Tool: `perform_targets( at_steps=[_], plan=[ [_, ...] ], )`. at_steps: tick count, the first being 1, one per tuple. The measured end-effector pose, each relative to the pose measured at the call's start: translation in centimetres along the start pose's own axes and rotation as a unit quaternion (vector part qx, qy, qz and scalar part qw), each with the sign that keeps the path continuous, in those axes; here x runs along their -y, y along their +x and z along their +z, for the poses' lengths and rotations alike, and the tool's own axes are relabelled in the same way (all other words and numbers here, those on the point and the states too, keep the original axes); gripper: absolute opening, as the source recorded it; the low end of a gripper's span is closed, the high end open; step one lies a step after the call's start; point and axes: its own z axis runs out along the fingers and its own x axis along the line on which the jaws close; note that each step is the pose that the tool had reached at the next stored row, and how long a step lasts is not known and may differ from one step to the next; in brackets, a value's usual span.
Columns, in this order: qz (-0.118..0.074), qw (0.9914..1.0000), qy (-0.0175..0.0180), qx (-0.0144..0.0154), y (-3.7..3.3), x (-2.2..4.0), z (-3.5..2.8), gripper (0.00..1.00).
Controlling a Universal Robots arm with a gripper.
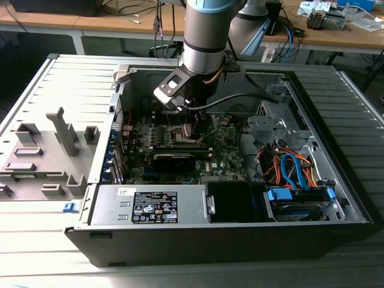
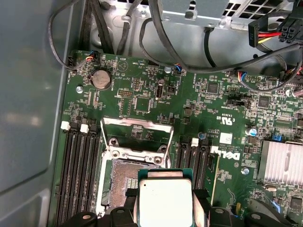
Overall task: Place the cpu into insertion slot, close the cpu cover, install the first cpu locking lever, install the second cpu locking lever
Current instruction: 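Place the cpu into insertion slot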
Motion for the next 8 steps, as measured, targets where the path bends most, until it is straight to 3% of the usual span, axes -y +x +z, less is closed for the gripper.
perform_targets(
  at_steps=[8],
  plan=[
    [0.005, 0.99999, 0.0000, -0.0001, 0.00, 0.00, 0.04, 0.55]
  ],
)
